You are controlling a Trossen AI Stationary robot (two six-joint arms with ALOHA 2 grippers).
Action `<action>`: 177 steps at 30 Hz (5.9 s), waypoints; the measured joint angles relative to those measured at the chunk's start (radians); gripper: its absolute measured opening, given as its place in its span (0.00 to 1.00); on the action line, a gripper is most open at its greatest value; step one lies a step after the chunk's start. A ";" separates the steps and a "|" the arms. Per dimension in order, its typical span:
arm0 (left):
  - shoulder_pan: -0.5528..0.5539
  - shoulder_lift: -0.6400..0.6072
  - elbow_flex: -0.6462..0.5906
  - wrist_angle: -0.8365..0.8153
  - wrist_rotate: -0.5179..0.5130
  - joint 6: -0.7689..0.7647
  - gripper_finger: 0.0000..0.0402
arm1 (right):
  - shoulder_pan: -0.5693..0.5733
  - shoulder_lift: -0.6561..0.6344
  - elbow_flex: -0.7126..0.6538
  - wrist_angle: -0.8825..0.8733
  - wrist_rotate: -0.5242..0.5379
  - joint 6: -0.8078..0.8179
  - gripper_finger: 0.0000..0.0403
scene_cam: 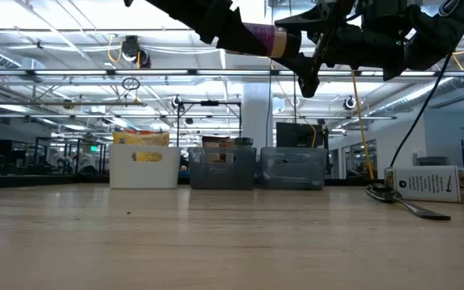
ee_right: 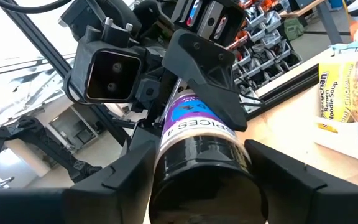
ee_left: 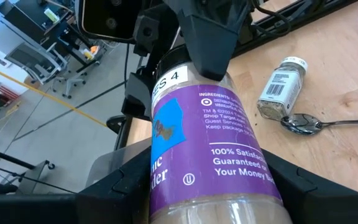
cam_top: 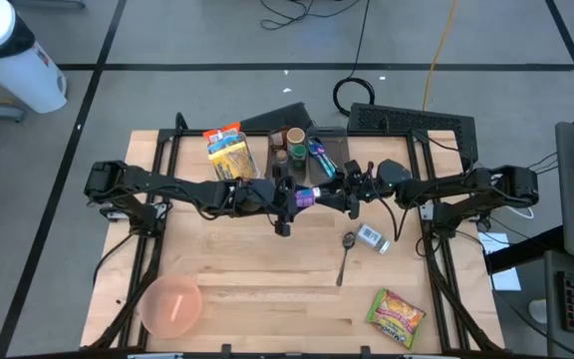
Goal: Pick & Place Food Item
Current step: Put the purple seasoning bottle into the left black bin
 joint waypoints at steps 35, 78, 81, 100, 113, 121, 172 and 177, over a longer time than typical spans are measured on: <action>-0.007 -0.008 0.000 0.028 -0.003 -0.038 0.76 | -0.002 0.000 -0.001 0.016 -0.016 -0.085 0.51; -0.100 -0.416 -0.727 0.580 0.391 -0.581 0.71 | -0.216 0.399 1.101 -1.459 0.196 -0.713 0.51; -0.100 -0.404 -0.726 0.581 0.391 -0.579 0.71 | -0.224 0.498 1.228 -1.586 0.196 -0.763 0.51; -0.024 -0.366 -0.727 0.580 0.384 -0.531 0.69 | -0.262 0.678 1.676 -1.927 0.275 -0.916 0.51; -0.006 -0.367 -0.726 0.624 0.387 -0.579 0.70 | -0.223 0.751 1.670 -1.985 0.272 -0.905 0.51; -0.013 -0.367 -0.726 0.620 0.391 -0.585 0.68 | -0.201 0.783 1.668 -2.010 0.270 -0.898 0.51; -0.013 -0.367 -0.726 0.566 0.392 -0.568 0.68 | -0.177 0.964 1.669 -2.194 0.327 -1.048 0.51; -0.013 -0.367 -0.726 0.566 0.392 -0.569 0.68 | -0.177 0.964 1.669 -2.196 0.327 -1.069 0.51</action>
